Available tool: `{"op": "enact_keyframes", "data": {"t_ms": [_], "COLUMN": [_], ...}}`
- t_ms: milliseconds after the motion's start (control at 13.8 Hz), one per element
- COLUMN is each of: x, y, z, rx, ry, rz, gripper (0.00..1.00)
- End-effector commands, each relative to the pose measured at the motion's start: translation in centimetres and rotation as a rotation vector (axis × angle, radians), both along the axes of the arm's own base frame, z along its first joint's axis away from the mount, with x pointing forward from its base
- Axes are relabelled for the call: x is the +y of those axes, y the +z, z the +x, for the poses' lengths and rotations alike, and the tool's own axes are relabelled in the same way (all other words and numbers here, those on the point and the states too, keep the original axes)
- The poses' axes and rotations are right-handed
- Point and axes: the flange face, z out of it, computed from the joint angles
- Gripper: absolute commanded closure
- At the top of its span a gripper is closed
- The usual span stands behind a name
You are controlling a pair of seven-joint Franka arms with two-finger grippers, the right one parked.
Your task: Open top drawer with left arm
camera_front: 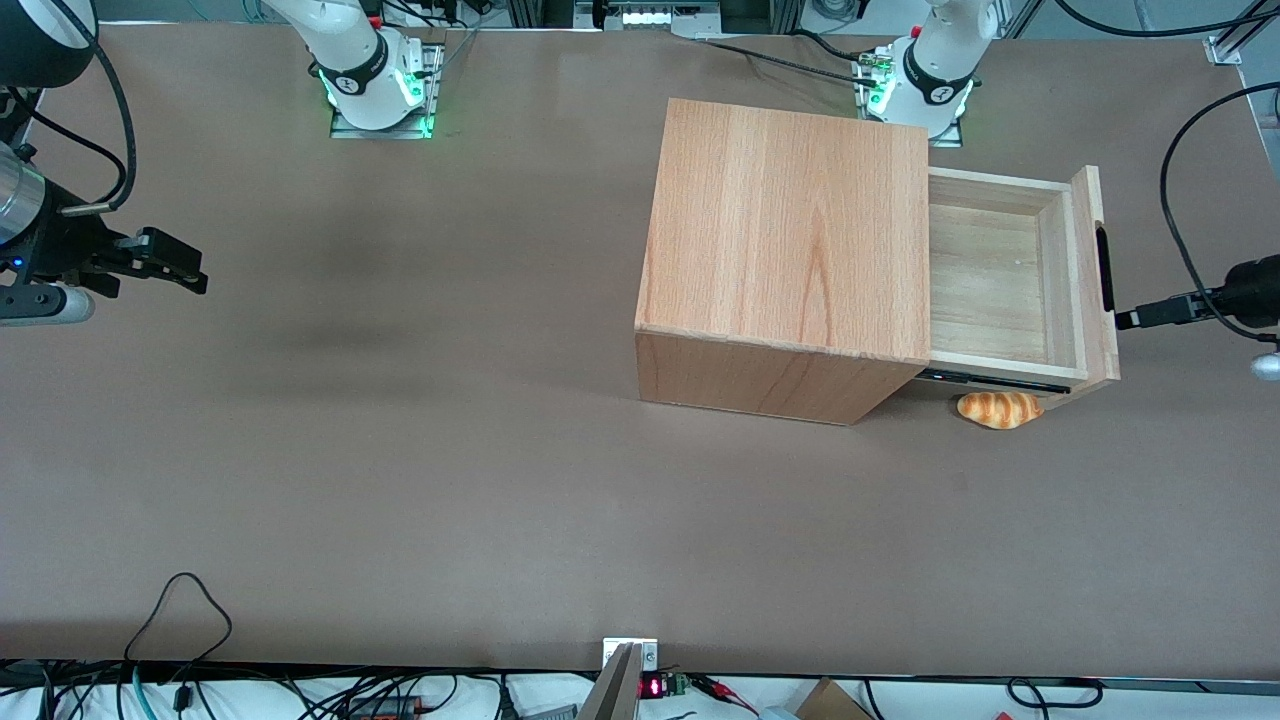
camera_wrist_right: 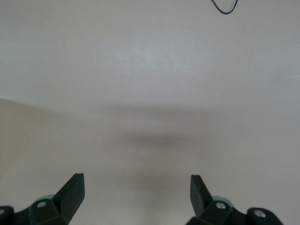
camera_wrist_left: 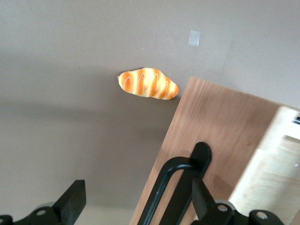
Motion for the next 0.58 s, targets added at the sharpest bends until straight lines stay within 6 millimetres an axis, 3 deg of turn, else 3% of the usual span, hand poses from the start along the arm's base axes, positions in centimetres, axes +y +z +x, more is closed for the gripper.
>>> {"op": "enact_keyframes", "data": {"t_ms": [0, 217, 507], "x": [0.0, -1.1, -2.1], "y": [2.7, 6.9, 9.9], "z": [0.9, 1.9, 1.7], "rx": [-0.023, -0.081, -0.104], "ry": [-0.012, -0.116, -0.17], "rz": [-0.007, 0.014, 0.062], "gripper": [0.0, 0.0, 0.0]}}
